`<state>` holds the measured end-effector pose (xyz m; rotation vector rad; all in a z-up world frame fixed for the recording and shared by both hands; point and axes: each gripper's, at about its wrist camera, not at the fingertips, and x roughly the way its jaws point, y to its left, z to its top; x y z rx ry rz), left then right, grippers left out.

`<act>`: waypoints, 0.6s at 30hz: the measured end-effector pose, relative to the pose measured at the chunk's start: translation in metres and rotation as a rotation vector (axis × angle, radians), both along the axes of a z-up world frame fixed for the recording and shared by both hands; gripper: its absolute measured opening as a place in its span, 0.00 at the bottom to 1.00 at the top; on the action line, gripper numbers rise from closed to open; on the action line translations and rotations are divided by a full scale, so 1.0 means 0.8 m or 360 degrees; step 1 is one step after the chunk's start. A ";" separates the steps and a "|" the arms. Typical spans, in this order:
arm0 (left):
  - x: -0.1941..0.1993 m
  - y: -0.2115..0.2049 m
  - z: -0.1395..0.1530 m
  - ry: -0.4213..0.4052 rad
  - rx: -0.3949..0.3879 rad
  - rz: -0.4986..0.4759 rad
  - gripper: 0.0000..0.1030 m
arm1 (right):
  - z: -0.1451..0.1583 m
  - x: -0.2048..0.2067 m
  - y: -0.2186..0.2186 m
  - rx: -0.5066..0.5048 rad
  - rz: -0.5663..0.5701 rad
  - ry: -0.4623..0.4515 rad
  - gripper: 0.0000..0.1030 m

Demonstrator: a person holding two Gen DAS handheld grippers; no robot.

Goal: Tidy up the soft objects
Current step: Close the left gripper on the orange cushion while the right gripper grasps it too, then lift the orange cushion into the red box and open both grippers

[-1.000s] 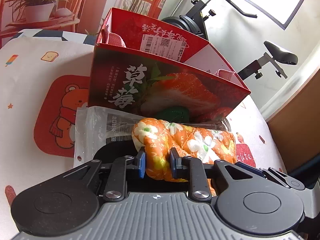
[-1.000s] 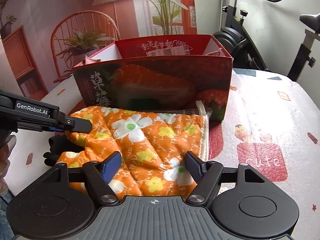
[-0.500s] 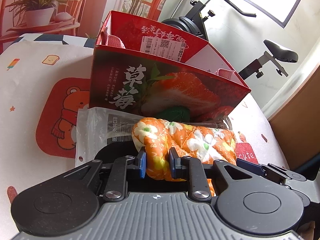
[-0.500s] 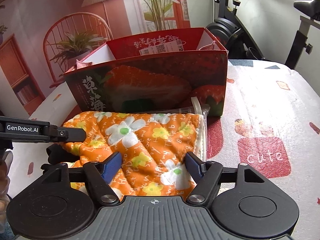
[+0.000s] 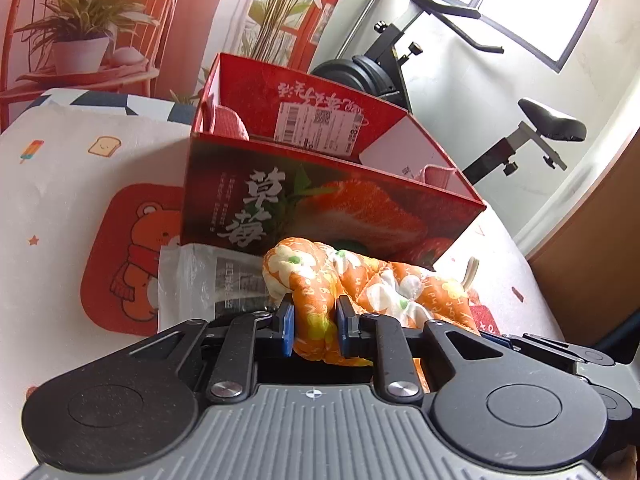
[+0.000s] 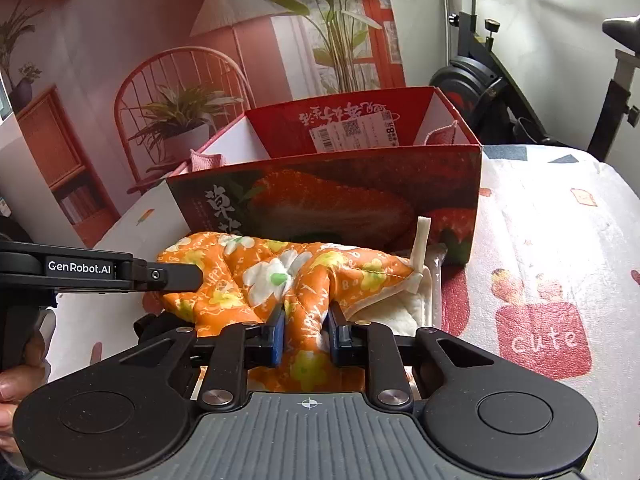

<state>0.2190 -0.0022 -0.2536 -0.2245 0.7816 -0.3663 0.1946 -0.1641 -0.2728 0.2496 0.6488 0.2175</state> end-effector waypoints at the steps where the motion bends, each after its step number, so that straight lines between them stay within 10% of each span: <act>1: -0.001 0.001 0.003 -0.0011 -0.0007 0.0001 0.21 | 0.004 -0.001 0.000 0.0007 -0.0004 -0.0014 0.18; 18: -0.008 0.000 0.061 -0.0253 -0.0011 -0.0009 0.21 | 0.064 0.003 0.002 -0.0046 -0.0003 -0.0223 0.18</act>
